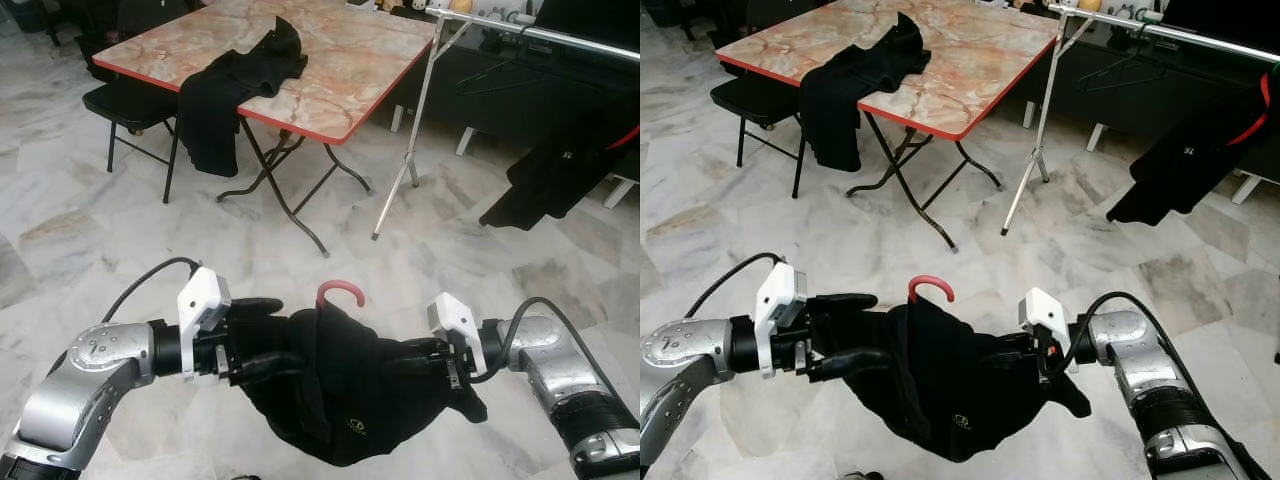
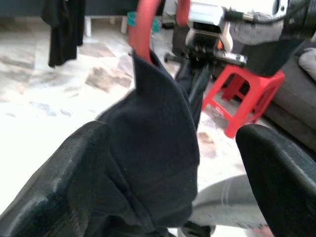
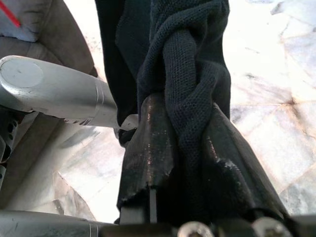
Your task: Hang hanger
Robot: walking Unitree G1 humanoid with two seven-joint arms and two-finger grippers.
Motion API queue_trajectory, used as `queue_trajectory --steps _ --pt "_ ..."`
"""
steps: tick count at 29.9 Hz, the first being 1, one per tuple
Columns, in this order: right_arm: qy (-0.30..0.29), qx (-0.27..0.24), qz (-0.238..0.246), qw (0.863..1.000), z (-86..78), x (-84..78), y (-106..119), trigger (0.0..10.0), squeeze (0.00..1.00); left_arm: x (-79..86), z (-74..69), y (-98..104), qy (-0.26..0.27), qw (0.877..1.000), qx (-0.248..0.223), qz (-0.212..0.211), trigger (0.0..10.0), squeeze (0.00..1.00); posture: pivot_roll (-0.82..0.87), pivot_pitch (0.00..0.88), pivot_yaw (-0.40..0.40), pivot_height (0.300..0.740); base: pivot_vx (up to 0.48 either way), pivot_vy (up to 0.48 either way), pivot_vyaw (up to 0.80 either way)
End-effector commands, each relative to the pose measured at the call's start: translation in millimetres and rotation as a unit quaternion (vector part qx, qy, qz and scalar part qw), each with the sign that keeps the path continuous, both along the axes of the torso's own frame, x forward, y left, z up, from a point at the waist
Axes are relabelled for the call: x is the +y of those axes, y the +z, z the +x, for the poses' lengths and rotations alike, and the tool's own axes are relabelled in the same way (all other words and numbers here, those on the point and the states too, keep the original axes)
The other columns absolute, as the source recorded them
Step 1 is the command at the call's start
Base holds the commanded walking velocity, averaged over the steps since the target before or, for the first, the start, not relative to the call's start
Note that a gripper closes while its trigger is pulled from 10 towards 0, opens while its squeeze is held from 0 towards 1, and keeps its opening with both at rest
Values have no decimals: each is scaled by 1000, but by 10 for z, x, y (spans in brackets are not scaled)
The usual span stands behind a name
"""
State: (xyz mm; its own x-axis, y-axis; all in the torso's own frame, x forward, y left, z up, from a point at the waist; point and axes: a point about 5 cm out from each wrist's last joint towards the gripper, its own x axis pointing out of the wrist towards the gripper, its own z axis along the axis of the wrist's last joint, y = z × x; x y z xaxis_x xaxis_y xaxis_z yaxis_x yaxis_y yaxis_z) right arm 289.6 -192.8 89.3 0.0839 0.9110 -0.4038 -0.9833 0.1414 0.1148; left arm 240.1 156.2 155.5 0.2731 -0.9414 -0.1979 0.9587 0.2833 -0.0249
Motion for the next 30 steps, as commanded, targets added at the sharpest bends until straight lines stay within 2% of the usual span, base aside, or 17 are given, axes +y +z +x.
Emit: queue_trajectory --steps 1,12,23,30 --pt "16 -12 12 1000 -2 14 79 10000 0 -30 -14 -95 -4 1000 6 19 10000 0 -9 98 -27 740 0 0 0" --pt "49 -9 18 999 -52 56 136 10000 0 -143 5 -206 0 1000 9 20 10000 0 -12 102 -29 740 0 0 0" --pt "57 -9 23 998 -71 97 165 10000 0 -218 -32 -265 -26 999 24 20 10000 0 -13 104 -29 740 0 0 0" --pt "64 -9 29 997 -91 164 164 10000 0 -326 -74 -301 -46 998 34 10 10000 0 -15 109 -28 740 0 0 0"
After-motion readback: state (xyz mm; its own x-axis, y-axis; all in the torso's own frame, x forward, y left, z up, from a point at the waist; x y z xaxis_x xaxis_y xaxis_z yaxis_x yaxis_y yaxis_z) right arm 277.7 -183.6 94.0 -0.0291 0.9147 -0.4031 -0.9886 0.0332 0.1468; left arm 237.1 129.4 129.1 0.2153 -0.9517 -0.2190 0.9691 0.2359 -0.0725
